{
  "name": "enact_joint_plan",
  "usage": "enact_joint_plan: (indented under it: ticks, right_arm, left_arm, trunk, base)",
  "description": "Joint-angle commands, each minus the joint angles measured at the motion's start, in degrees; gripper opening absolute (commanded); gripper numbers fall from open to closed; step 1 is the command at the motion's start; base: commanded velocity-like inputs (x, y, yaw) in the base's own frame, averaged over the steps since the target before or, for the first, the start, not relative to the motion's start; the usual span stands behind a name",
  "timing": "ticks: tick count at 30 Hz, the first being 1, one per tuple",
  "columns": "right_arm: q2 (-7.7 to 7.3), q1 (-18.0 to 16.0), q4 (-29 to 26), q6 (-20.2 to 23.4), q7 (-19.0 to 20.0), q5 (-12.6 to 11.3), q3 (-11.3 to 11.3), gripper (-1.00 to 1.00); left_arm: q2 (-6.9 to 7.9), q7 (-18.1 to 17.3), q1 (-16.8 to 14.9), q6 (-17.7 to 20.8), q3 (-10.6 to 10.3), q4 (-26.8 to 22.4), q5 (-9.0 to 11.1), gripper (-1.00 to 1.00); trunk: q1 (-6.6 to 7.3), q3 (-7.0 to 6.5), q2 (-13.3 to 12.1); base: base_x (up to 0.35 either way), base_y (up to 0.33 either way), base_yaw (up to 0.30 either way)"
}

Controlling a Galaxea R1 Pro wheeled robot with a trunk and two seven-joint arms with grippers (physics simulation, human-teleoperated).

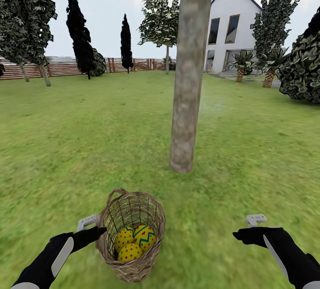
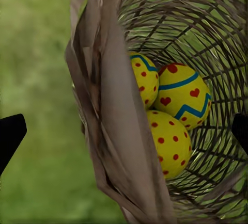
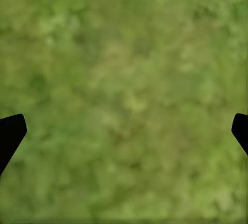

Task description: Take the three Easter eggs out of the wicker basket on the lawn in the garden, then place them on the lawn next to a single tree (choose any tree) so that all three eggs are next to the same tree and none are left in the basket.

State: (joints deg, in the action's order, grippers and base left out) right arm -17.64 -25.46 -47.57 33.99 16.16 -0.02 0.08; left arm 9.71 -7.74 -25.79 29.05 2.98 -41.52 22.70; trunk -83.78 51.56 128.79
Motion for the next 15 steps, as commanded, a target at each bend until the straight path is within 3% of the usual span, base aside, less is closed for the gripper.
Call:
enact_joint_plan:
  ticks: [1,15]
  right_arm:
    - [-0.02,-0.02,-0.07,0.28,0.18,0.02,0.01,1.0]
    - [-0.1,-0.01,-0.07,0.28,0.19,0.01,-0.07,1.0]
  left_arm:
    - [-0.03,-0.19,-0.01,0.39,0.19,-0.06,0.15,1.0]
    - [-0.02,-0.19,0.0,0.39,0.19,-0.07,0.15,1.0]
  trunk:
    - [0.24,-0.13,-0.39]
    - [3.31,-2.64,-6.01]
  base:
    - [0.0,0.0,0.0]
    - [0.0,0.0,0.0]
